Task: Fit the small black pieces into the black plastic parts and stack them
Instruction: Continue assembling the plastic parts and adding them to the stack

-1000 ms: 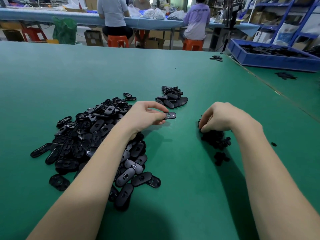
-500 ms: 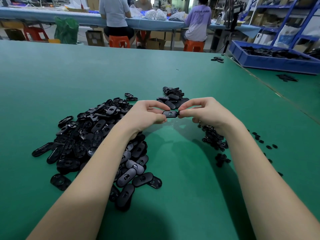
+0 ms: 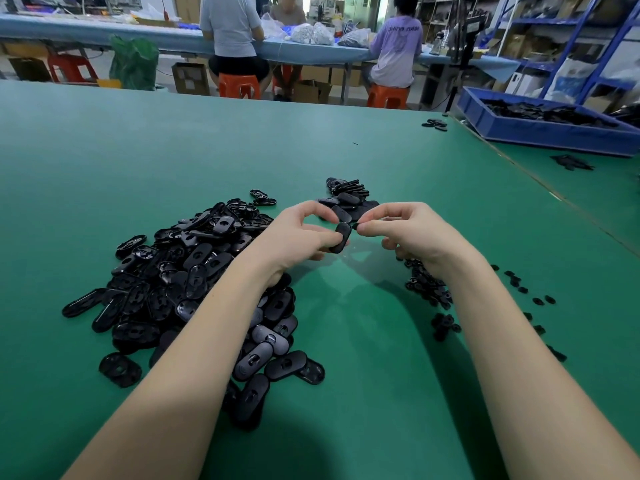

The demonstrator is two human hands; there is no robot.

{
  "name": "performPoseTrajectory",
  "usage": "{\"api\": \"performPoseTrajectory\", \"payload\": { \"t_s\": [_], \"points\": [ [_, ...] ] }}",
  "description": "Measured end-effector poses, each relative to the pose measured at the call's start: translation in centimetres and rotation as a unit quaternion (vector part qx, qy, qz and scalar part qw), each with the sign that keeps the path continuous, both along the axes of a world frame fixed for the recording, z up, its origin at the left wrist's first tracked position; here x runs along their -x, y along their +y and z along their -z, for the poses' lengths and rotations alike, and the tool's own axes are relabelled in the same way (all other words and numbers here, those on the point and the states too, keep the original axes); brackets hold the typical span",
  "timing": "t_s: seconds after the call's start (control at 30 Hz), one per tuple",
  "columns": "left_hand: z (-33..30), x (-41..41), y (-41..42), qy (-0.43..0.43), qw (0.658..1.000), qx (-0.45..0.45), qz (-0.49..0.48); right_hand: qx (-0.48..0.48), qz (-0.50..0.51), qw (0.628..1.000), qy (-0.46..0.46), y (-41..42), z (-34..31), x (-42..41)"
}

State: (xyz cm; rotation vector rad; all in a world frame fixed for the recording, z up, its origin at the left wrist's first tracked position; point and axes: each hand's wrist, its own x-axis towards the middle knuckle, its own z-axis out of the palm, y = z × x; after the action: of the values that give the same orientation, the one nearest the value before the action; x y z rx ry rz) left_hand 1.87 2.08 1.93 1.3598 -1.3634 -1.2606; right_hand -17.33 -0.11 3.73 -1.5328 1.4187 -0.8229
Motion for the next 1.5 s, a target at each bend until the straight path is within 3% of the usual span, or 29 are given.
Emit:
{"api": "performPoseTrajectory", "payload": {
  "t_s": [0.33,0.63,1.13,1.5],
  "points": [
    [0.2,-0.1,-0.2,0.087,0.993,0.036,-0.065,-0.003,0.001,1.000,-0.019,0.0,0.5,-1.4],
    [0.0,-0.5,-0.2,0.028,0.996,0.066,-0.056,-0.019,0.002,1.000,-0.009,-0.3,0.6,-1.2],
    [-0.2,-0.4,0.0,0.012,0.996,0.087,-0.006,-0.008,0.023,1.000,0.006,0.0,0.1,-1.4],
    [-0.4,-0.5,0.1,0.073,0.997,0.037,-0.017,0.057,0.021,0.998,0.031,-0.3,0.9,-1.7]
  ]
}}
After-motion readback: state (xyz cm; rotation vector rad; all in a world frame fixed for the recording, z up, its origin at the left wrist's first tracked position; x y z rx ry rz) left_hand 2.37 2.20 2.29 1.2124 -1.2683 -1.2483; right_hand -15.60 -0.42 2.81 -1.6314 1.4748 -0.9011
